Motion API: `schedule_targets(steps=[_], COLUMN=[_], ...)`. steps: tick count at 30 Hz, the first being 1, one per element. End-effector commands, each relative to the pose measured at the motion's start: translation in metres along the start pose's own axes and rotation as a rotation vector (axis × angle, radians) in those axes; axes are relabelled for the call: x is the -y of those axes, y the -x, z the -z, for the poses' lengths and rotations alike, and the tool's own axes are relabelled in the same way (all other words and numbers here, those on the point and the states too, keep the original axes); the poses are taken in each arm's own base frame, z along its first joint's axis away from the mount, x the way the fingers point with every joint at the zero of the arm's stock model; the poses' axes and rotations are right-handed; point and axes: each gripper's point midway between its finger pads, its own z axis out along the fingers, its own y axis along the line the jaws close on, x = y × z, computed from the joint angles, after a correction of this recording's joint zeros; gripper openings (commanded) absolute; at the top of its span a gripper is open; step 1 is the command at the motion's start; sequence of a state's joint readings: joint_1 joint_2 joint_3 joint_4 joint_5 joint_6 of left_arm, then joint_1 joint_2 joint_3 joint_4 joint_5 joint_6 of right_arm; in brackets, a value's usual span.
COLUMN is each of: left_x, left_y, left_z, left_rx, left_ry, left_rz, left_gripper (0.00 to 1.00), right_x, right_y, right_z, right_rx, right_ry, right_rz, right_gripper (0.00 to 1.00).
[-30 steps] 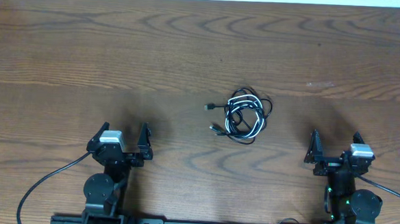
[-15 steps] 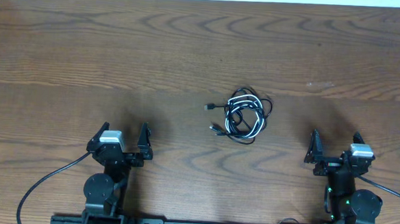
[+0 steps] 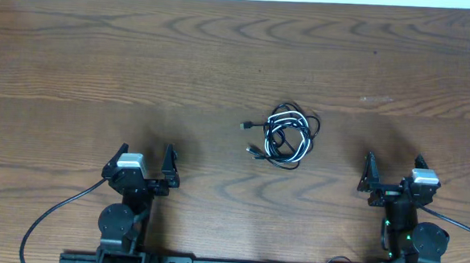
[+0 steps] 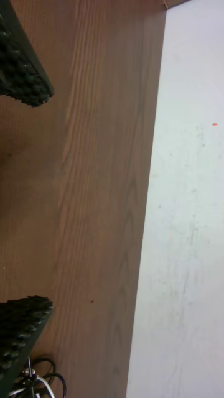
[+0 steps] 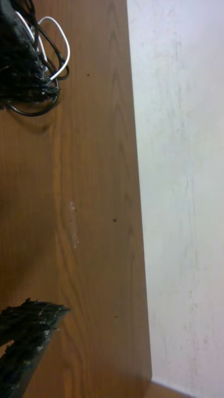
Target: Untangle cables
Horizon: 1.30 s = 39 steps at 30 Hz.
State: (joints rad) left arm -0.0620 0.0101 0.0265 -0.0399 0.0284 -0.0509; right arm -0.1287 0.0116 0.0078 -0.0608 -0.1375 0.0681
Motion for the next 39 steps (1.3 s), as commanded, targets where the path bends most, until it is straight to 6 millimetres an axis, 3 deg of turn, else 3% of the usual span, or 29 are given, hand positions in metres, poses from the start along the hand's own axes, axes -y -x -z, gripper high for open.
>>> schedule_targets(steps=[1, 23, 29, 39], left_x=[0.0, 0.001, 0.009, 0.013], left_y=[-0.017, -0.017, -0.013, 0.017], left_z=[-0.001, -0.001, -0.001, 0.005], left_rx=[-0.048, -0.046, -0.037, 0.003], left_ry=[-0.006, -0.01, -0.057, -0.063], left_rz=[-0.014, -0.014, 0.018, 0.149], left_gripper=[0.98, 0.98, 0.98, 0.98], right_x=[0.003, 0.003, 0.003, 0.003], right_y=[-0.001, -0.001, -0.001, -0.001], right_z=[0.0, 0.0, 0.0, 0.0], right_rx=[0.001, 0.0, 0.0, 0.0], right_ry=[-0.012, -0.012, -0.012, -0.012], right_rz=[-0.002, -0.003, -0.003, -0.003], right_gripper=[0.99, 0.99, 0.99, 0.99])
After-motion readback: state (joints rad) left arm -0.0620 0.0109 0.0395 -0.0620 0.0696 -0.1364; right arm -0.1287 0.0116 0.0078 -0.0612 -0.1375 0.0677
